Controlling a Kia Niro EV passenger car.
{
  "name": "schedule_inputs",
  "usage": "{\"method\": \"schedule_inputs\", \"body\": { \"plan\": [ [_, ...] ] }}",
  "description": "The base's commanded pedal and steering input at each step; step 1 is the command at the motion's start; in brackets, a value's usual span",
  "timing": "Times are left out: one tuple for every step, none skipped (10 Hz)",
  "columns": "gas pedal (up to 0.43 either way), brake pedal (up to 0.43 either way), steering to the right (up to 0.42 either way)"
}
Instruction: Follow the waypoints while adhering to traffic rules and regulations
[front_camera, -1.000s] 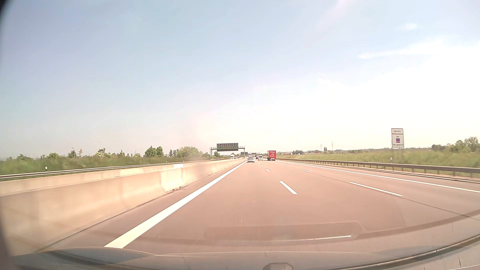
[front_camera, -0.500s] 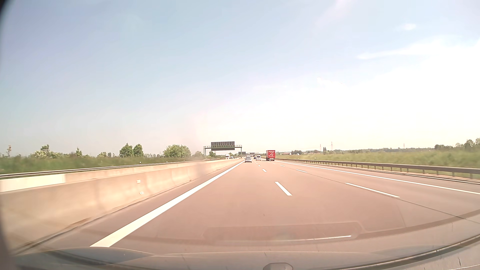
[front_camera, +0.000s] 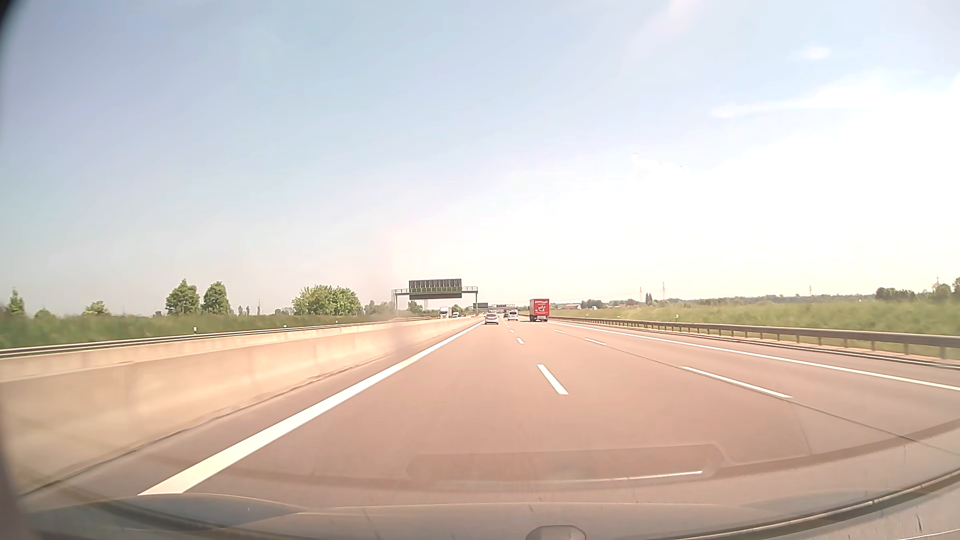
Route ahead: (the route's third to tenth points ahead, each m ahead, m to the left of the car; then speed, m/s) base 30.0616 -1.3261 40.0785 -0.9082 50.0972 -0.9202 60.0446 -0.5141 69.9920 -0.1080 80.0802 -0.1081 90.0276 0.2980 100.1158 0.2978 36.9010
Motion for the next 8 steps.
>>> {"method": "schedule_inputs", "body": {
  "plan": [
    [0.358,0.000,0.001],
    [0.331,0.000,0.001],
    [0.331,0.000,0.001],
    [0.331,0.000,0.001],
    [0.331,0.000,0.000],
    [0.331,0.000,0.000],
    [0.331,0.000,0.000],
    [0.331,0.000,-0.001]
  ]
}}
